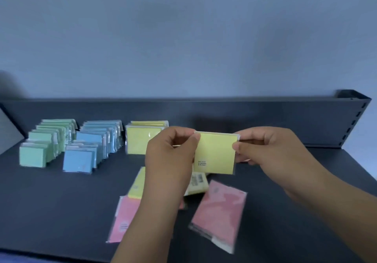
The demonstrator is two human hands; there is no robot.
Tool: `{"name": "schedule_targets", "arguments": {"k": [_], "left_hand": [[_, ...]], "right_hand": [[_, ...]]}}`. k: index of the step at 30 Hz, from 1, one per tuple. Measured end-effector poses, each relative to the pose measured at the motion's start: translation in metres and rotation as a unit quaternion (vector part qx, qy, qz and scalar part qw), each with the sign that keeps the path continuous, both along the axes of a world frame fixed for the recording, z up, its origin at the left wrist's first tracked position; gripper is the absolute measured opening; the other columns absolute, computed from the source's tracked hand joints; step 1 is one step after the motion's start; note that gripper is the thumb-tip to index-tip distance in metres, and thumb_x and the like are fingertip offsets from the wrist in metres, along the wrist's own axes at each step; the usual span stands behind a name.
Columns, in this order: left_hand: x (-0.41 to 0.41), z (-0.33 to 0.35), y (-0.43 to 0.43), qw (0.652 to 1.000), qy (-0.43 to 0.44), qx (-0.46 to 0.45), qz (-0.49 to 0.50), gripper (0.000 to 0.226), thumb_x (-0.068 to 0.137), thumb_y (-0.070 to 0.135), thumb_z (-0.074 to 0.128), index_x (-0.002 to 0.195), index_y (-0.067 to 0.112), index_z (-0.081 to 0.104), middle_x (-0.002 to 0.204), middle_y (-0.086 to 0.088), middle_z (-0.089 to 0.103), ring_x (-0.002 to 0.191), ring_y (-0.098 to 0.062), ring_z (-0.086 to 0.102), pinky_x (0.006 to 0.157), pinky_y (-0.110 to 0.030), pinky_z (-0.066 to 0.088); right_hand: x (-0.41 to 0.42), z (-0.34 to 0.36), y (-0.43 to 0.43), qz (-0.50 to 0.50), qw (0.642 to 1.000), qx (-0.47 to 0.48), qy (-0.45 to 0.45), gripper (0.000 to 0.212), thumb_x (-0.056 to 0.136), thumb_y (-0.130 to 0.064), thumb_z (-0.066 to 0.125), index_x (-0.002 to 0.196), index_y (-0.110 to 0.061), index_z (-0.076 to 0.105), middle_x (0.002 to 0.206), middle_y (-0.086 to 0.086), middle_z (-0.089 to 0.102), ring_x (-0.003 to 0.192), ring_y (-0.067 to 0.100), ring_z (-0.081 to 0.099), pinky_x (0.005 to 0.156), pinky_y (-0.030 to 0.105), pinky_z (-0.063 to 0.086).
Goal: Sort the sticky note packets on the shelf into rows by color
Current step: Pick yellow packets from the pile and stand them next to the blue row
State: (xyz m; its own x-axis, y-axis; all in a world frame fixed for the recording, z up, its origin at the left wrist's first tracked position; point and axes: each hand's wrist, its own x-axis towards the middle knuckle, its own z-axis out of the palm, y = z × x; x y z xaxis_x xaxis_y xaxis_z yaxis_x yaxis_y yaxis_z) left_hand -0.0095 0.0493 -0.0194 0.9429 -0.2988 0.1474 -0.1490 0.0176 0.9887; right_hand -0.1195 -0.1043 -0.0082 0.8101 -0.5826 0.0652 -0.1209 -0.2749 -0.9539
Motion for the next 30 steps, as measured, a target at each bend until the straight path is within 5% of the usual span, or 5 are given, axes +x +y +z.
{"name": "schedule_targets", "arguments": {"k": [7,13,17,23,30], "left_hand": [[0.039,0.002,0.041,0.999,0.020,-0.044,0.020,0.009,0.089,0.013,0.075,0.087,0.021,0.077,0.085,0.001,0.075,0.089,-0.028,0.073,0.083,-0.054,0.061],[0.058,0.005,0.050,0.997,0.019,-0.052,0.062,0.009,0.088,0.012,0.076,0.084,0.021,0.075,0.083,0.004,0.076,0.089,-0.024,0.074,0.084,-0.051,0.061],[0.069,0.004,0.066,0.997,-0.007,-0.037,0.074,0.014,0.094,0.019,0.070,0.083,0.022,0.079,0.086,0.002,0.076,0.087,-0.023,0.073,0.082,-0.047,0.062],[0.108,0.014,0.099,0.983,0.155,-0.095,-0.005,0.087,0.100,0.071,0.019,0.094,0.011,0.081,0.094,-0.005,0.080,0.098,-0.021,0.074,0.095,-0.039,0.055],[0.155,0.003,0.123,0.977,0.195,-0.065,-0.054,0.077,0.100,0.070,0.028,0.102,0.010,0.078,0.102,-0.008,0.078,0.101,-0.021,0.072,0.101,-0.038,0.053]], "right_hand": [[0.040,0.007,0.046,-0.002,1.000,-0.010,-0.017,0.025,0.090,-0.008,0.073,0.091,-0.030,0.084,0.086,-0.004,0.081,0.085,0.016,0.078,0.084,0.035,0.057],[0.069,0.013,0.058,-0.029,0.999,0.010,-0.034,0.017,0.089,-0.008,0.076,0.094,-0.023,0.082,0.085,-0.007,0.081,0.081,0.009,0.077,0.069,0.020,0.057],[0.092,0.009,0.068,-0.032,0.999,0.000,-0.013,0.014,0.087,-0.007,0.077,0.093,-0.019,0.082,0.082,0.001,0.080,0.079,0.016,0.078,0.083,0.043,0.063],[0.131,0.000,0.096,-0.055,0.998,0.022,0.010,0.019,0.090,-0.002,0.071,0.090,-0.019,0.081,0.081,-0.001,0.080,0.081,0.015,0.078,0.084,0.040,0.063],[0.180,-0.015,0.121,-0.115,0.991,0.059,0.028,0.013,0.089,-0.010,0.073,0.089,-0.020,0.080,0.080,-0.001,0.080,0.084,0.016,0.078,0.092,0.046,0.060]]}}
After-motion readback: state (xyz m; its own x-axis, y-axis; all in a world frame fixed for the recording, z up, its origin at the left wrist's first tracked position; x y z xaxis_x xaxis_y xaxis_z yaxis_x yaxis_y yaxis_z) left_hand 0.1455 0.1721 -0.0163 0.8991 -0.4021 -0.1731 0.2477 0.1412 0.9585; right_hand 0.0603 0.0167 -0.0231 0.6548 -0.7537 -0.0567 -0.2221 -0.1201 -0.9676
